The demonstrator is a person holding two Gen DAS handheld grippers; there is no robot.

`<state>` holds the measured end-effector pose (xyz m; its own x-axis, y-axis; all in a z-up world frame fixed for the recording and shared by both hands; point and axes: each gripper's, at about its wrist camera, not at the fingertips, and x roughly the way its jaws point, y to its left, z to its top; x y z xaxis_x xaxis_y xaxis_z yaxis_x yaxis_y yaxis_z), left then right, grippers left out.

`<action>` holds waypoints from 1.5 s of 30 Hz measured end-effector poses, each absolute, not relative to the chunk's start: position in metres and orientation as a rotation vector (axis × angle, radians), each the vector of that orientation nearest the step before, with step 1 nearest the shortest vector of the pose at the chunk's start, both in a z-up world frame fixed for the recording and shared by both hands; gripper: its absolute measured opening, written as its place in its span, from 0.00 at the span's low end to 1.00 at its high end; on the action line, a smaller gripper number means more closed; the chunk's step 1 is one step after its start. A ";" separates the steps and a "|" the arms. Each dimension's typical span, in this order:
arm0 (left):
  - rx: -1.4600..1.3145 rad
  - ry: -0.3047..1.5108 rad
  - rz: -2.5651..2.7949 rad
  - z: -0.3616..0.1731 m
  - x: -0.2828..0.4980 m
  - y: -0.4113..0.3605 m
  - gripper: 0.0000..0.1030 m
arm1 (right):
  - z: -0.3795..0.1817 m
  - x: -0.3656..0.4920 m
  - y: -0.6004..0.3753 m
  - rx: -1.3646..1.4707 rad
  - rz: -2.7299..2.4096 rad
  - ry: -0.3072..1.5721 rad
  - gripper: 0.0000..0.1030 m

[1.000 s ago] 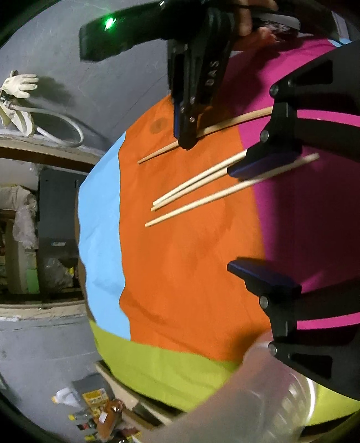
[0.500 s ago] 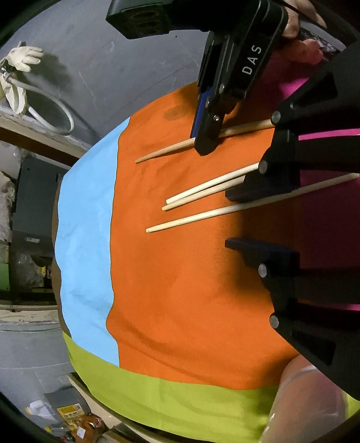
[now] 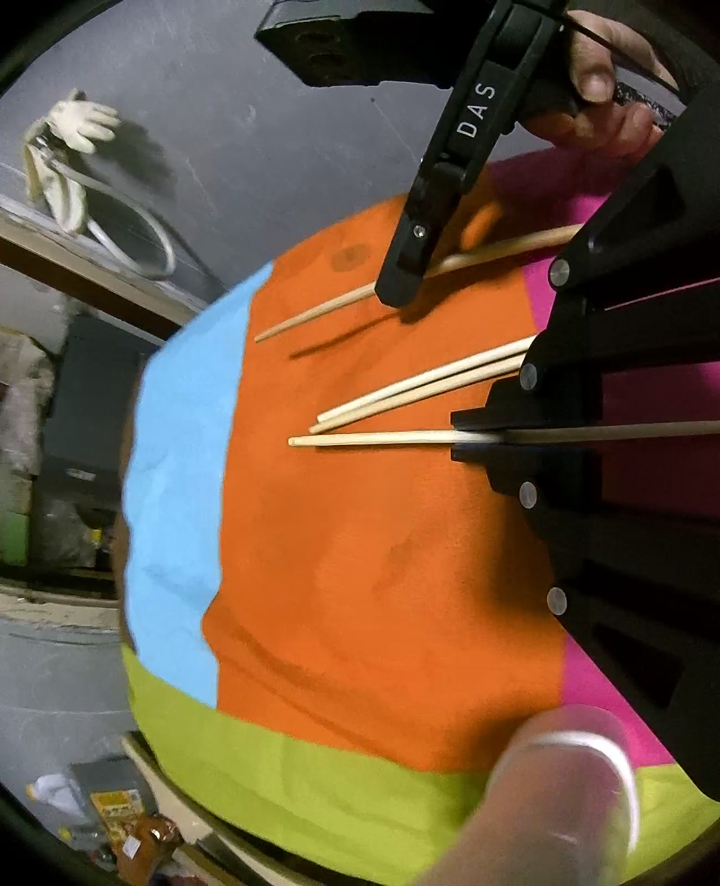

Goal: Organize utensils
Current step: 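Grasp one chopstick with the right tool while the left tool grasps another, then lift both chopsticks upright and carry them over the white basket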

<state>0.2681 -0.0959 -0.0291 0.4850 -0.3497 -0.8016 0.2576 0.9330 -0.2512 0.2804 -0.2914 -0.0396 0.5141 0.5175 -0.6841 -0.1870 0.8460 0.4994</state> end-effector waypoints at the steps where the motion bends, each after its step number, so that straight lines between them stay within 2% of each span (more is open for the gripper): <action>1: -0.106 0.967 -0.372 -0.025 0.262 -0.094 0.02 | -0.035 0.274 -0.290 0.378 0.439 0.910 0.05; 17: -0.105 0.405 -0.279 0.059 0.168 -0.053 0.02 | 0.047 0.185 -0.248 0.283 0.495 0.323 0.05; 26: -0.123 0.202 -0.214 0.099 0.147 -0.019 0.02 | 0.093 0.167 -0.205 0.293 0.543 0.064 0.05; 32: -0.122 0.129 -0.145 0.124 0.145 0.026 0.02 | 0.111 0.169 -0.168 0.300 0.594 -0.036 0.05; 37: -0.126 0.081 -0.082 0.138 0.148 0.071 0.02 | 0.117 0.179 -0.142 0.337 0.649 -0.049 0.05; 45: -0.218 0.027 -0.023 0.134 0.159 0.137 0.02 | 0.119 0.197 -0.100 0.357 0.661 -0.093 0.05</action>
<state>0.1594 0.1368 0.1339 0.9994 -0.0257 -0.0246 0.0198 0.9761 -0.2163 0.1966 -0.0999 0.1195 0.7879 0.5835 0.1968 -0.6152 0.7314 0.2942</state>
